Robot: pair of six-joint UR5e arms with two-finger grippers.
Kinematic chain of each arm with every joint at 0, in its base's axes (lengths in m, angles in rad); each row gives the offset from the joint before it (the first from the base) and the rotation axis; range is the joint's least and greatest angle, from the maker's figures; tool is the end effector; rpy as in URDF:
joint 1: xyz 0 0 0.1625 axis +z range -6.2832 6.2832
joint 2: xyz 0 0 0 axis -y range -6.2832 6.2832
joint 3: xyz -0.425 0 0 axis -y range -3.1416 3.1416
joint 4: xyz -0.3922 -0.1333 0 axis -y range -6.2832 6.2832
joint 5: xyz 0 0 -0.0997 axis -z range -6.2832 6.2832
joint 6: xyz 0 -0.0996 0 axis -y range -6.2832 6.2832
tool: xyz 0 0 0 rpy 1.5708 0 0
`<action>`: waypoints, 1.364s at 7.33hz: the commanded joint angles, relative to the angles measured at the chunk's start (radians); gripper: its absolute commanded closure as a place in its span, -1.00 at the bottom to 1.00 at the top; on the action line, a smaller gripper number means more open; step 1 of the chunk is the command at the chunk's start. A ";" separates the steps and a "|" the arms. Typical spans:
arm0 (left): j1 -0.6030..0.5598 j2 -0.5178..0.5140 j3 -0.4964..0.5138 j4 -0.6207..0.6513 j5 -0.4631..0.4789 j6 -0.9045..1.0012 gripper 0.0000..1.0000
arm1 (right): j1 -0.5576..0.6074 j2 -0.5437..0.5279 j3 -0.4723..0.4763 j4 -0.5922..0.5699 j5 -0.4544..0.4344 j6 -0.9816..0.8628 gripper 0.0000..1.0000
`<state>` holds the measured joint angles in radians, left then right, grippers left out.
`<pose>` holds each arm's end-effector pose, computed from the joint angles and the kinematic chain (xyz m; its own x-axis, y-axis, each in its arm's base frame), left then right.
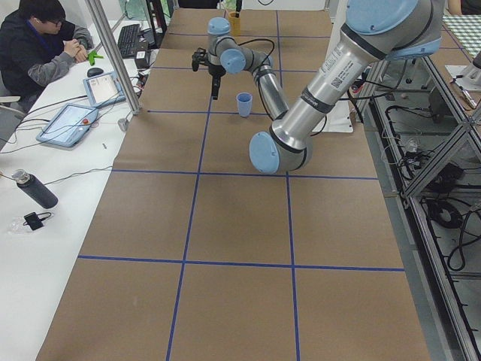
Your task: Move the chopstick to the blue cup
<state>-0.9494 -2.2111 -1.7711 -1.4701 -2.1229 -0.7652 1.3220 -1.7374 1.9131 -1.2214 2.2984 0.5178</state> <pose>0.3104 -0.5727 0.2065 0.6486 0.1489 -0.7464 0.0268 0.9756 0.2180 -0.0432 -0.4422 0.5274 0.6630 -0.0255 0.7482 -0.1325 0.9797 0.1507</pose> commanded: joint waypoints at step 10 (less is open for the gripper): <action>-0.652 0.292 0.418 -0.035 -0.212 1.167 -0.96 | 0.140 0.117 -0.375 0.262 -0.113 -0.292 -1.00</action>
<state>-1.6007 -1.9268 -1.3518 -1.5042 -2.3339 0.4000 1.4601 -1.6461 1.6469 -1.0957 2.2064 0.2187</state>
